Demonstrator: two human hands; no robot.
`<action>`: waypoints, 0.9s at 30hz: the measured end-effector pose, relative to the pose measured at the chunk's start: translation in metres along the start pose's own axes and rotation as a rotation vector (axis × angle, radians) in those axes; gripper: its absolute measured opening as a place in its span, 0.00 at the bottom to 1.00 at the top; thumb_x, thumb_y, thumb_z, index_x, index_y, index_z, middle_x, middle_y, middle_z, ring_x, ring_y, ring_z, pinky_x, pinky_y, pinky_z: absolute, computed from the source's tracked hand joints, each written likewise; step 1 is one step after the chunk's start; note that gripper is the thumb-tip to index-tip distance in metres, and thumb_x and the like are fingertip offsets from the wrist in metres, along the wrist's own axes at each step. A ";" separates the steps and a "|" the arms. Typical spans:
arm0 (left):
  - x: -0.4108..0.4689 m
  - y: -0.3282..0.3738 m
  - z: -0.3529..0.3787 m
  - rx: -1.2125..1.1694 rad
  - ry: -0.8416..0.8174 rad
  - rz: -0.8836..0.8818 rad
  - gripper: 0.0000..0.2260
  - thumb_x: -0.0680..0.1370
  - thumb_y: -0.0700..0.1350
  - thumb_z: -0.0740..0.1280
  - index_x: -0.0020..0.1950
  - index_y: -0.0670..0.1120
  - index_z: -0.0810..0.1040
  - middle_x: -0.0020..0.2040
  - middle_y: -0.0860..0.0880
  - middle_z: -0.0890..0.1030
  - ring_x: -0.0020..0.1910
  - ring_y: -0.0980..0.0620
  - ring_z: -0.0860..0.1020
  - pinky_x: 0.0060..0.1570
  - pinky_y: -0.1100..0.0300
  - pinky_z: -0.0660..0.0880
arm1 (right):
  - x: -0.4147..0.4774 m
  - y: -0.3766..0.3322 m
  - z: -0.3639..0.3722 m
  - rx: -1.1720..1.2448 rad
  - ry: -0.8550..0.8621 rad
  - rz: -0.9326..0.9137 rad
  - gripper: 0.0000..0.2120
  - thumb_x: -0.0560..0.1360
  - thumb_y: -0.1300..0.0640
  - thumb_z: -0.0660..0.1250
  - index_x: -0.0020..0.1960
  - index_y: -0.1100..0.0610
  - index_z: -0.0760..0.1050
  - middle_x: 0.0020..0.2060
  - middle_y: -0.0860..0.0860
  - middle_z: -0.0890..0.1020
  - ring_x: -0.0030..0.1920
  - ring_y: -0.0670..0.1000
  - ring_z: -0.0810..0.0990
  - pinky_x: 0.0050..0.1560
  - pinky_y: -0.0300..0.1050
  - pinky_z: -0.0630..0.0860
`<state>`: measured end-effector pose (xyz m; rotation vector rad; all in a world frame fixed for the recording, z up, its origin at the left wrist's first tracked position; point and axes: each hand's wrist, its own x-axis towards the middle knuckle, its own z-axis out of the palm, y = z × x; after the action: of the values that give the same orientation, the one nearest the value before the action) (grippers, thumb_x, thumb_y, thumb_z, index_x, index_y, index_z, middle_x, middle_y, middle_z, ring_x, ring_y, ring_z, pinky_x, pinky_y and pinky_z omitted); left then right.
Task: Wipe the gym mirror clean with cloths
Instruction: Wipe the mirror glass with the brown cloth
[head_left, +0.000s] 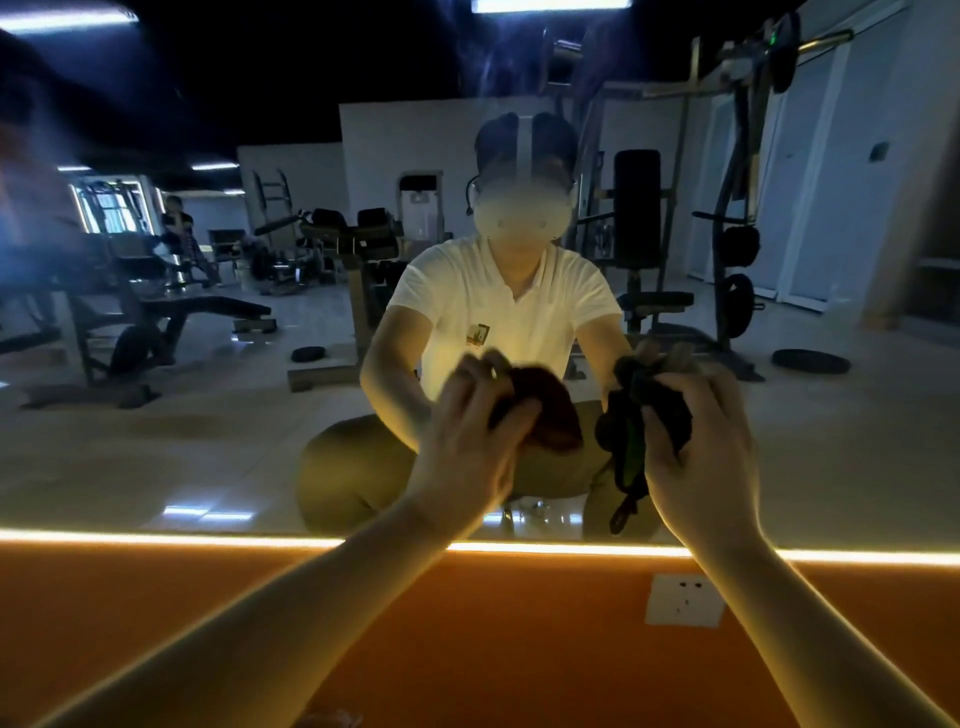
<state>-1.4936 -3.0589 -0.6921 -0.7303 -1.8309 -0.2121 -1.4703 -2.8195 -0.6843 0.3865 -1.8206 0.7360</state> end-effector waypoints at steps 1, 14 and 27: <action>-0.021 0.010 0.009 0.005 -0.092 0.042 0.18 0.76 0.45 0.69 0.66 0.48 0.74 0.66 0.42 0.73 0.65 0.40 0.71 0.64 0.46 0.75 | -0.001 0.002 -0.001 0.006 -0.015 -0.007 0.11 0.78 0.63 0.69 0.59 0.59 0.74 0.56 0.49 0.71 0.50 0.46 0.75 0.45 0.46 0.78; 0.074 -0.012 -0.032 0.108 0.066 -0.119 0.21 0.77 0.44 0.72 0.68 0.46 0.73 0.65 0.38 0.74 0.63 0.41 0.72 0.64 0.46 0.72 | -0.001 0.015 0.005 0.074 -0.032 -0.063 0.11 0.79 0.62 0.69 0.60 0.58 0.74 0.59 0.57 0.75 0.49 0.52 0.80 0.41 0.49 0.82; -0.080 0.062 0.034 0.070 -0.467 0.219 0.18 0.77 0.46 0.69 0.67 0.46 0.77 0.63 0.42 0.78 0.63 0.42 0.76 0.52 0.45 0.84 | -0.006 0.036 -0.017 0.140 -0.015 -0.057 0.12 0.78 0.63 0.70 0.60 0.59 0.74 0.56 0.47 0.70 0.49 0.50 0.78 0.40 0.45 0.80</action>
<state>-1.4683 -3.0232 -0.7896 -0.9823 -2.1613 0.1806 -1.4764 -2.7820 -0.6966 0.5340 -1.7700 0.8251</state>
